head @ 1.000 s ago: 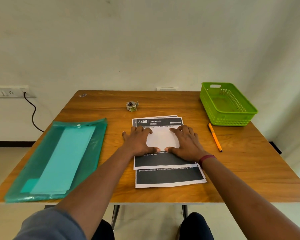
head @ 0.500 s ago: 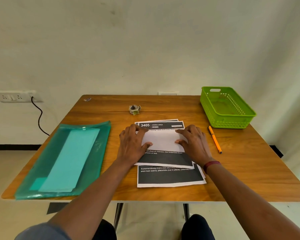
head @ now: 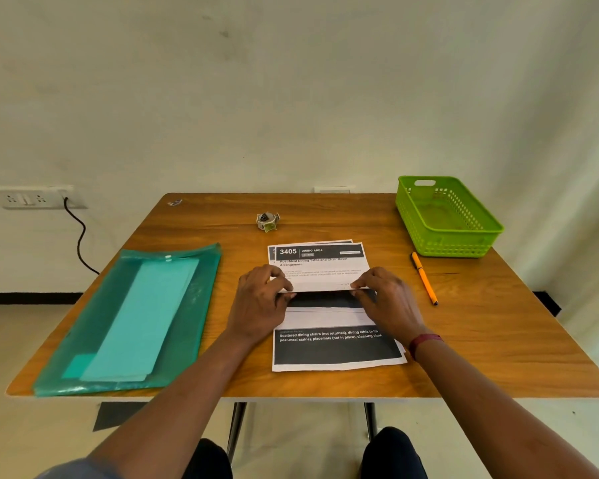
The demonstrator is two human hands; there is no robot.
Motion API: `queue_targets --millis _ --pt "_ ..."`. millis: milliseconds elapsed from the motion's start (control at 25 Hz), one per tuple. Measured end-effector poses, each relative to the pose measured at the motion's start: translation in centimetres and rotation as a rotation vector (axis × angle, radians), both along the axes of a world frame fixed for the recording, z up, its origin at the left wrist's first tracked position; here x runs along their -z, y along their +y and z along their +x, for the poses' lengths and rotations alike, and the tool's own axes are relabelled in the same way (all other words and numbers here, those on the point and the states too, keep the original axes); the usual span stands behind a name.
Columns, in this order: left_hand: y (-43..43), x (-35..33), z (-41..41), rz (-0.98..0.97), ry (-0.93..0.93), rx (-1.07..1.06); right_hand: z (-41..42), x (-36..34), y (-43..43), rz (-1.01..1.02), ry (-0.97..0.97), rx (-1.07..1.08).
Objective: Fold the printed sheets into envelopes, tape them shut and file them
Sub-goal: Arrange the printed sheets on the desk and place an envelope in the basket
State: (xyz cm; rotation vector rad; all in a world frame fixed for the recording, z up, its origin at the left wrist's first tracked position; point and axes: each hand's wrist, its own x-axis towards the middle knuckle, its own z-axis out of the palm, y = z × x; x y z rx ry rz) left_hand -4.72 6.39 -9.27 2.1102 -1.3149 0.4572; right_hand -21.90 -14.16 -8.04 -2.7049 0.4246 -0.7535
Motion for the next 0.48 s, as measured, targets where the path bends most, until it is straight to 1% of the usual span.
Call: queue_targets --millis 120,240,360,480 --pt "0.3 0.8 -0.2 0.125 0.125 0.092 -0.4 1.0 0.4 0.016 0.083 0.003" --pt "0.4 1.4 -0.2 0.256 0.237 0.119 -0.2 2.1 0.6 0.004 0.220 0.042" --pt "0.2 1.4 -0.1 0.386 0.247 0.112 0.0 2.9 0.5 -0.015 0.356 0.066" --pt "0.0 1.5 -0.3 0.604 0.158 0.089 0.2 3.0 0.8 -0.086 0.457 0.057"
